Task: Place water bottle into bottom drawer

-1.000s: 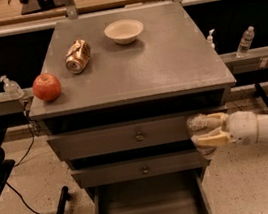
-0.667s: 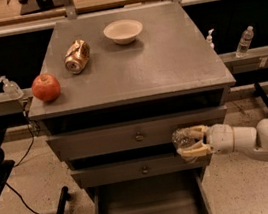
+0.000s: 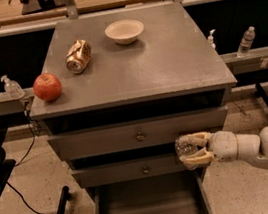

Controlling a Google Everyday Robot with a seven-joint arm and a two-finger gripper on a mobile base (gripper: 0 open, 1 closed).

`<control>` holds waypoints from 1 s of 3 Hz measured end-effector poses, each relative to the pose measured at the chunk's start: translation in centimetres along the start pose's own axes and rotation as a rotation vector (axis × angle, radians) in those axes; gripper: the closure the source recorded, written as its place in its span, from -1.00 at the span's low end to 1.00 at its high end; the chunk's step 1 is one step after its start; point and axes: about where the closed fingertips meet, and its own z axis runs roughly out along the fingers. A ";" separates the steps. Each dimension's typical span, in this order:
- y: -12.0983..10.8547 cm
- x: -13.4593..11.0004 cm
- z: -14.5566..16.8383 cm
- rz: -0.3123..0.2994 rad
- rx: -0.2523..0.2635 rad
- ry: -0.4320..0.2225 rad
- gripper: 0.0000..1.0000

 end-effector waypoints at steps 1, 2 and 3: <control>4.1 2.3 -0.5 -0.052 -0.001 0.022 1.00; 4.2 2.1 0.1 -0.042 -0.016 0.013 1.00; 4.4 2.6 0.4 -0.035 -0.033 0.017 1.00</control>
Offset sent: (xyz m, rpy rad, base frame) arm -0.0252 0.0010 -0.0147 -0.0143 -0.0365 0.0061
